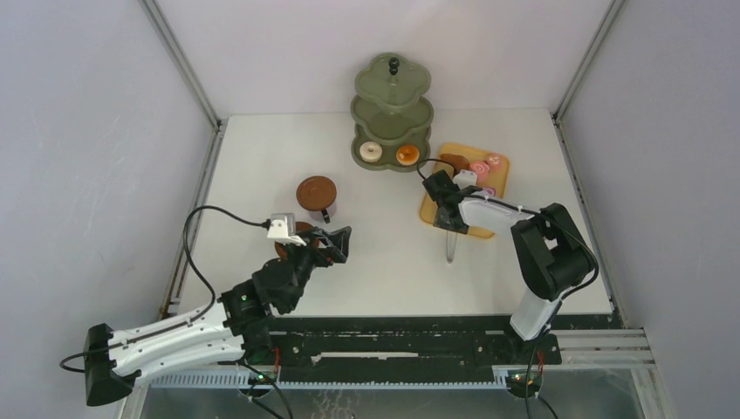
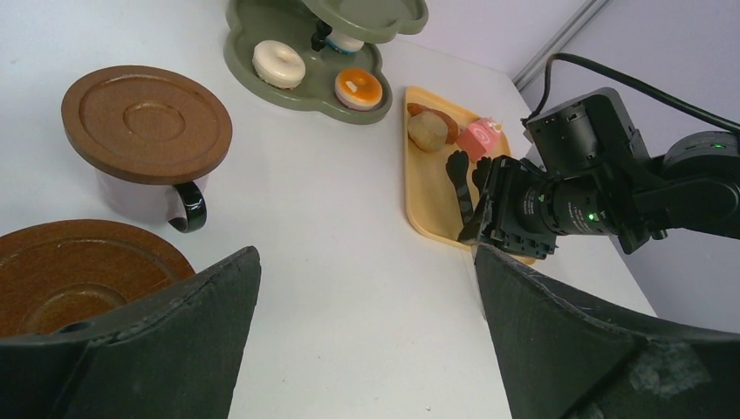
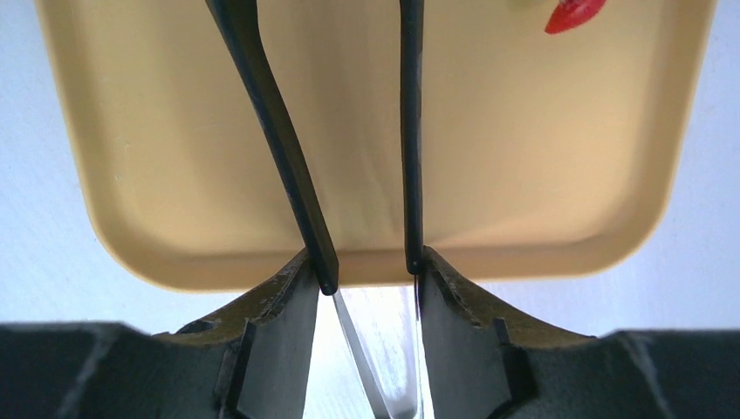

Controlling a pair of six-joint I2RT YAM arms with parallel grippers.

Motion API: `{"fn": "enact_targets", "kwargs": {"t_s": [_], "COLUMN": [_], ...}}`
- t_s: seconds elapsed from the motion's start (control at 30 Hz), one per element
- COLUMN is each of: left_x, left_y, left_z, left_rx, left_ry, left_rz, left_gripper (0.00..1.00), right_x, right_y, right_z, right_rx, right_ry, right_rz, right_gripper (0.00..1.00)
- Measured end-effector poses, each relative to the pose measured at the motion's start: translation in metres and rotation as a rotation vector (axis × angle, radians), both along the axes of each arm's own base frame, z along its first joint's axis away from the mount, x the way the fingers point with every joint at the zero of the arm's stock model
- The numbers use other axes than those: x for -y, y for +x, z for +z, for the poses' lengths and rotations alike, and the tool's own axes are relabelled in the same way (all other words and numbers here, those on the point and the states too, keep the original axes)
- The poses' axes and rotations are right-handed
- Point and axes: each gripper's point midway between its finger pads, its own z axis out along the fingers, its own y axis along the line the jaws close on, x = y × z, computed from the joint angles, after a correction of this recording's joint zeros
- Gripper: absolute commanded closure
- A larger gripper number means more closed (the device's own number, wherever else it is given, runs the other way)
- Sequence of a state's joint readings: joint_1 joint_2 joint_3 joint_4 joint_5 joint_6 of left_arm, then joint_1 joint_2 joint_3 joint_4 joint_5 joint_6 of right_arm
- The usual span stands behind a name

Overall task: Serve the afternoon tea
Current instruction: Pick up the desert from the tray.

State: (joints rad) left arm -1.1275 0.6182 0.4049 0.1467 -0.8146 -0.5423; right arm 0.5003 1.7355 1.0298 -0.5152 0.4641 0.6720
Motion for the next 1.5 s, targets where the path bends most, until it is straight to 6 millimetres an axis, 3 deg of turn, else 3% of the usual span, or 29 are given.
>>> {"fn": "enact_targets", "kwargs": {"t_s": [0.3,0.57,0.93,1.5], "left_x": [-0.005,-0.009,-0.003,0.002], "left_y": [-0.004,-0.007,-0.007,-0.01], "left_z": [0.007,0.016,0.009,0.008], "left_rx": [0.011,0.026,0.013,0.007], "left_ry": [-0.024,-0.056,-0.03,-0.037], "left_rz": [-0.009,-0.018,-0.04,-0.068], "left_gripper": [0.03,0.03,0.03,0.03], "right_x": [0.0,0.012,0.036,0.048], "right_y": [-0.017,-0.024,-0.018,-0.027], "right_z": [0.023,0.034,0.025,0.014], "right_rx": [-0.014,-0.025,-0.048,-0.101], "right_ry": [0.048,0.073,0.072,0.127], "right_rz": [-0.018,-0.071,-0.16,-0.245], "right_gripper": [0.5,0.5,0.49,0.35]}}
